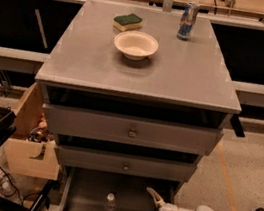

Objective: Pick water bottle from bottom drawer and place on counter

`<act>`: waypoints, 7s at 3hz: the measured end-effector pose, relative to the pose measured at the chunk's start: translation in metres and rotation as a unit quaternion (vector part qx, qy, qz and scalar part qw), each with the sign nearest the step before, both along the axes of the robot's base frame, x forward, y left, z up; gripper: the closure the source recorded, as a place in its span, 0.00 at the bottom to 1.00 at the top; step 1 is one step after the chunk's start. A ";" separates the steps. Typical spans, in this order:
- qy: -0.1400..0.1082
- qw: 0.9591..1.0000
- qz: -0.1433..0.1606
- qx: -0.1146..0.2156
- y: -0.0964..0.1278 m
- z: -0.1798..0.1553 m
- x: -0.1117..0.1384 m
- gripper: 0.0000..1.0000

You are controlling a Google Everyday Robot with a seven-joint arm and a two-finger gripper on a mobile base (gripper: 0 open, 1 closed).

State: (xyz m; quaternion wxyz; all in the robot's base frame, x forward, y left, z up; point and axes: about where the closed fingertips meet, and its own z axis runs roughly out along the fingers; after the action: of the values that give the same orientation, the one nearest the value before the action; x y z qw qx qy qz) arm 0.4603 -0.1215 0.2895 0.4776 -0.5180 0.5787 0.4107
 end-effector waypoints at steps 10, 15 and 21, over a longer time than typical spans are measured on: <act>0.029 0.997 0.063 0.022 0.146 -0.061 0.030 0.39; 0.025 0.996 0.072 0.037 0.150 -0.052 0.018 1.00; -0.018 0.994 -0.103 0.025 0.009 0.271 -0.077 1.00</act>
Offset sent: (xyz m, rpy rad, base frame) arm 0.0198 0.0446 -0.0108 0.0770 -0.0318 0.0508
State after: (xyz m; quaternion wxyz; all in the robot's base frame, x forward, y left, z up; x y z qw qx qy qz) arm 0.3833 -0.1129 0.5600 0.5407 -0.4506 0.6097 0.3644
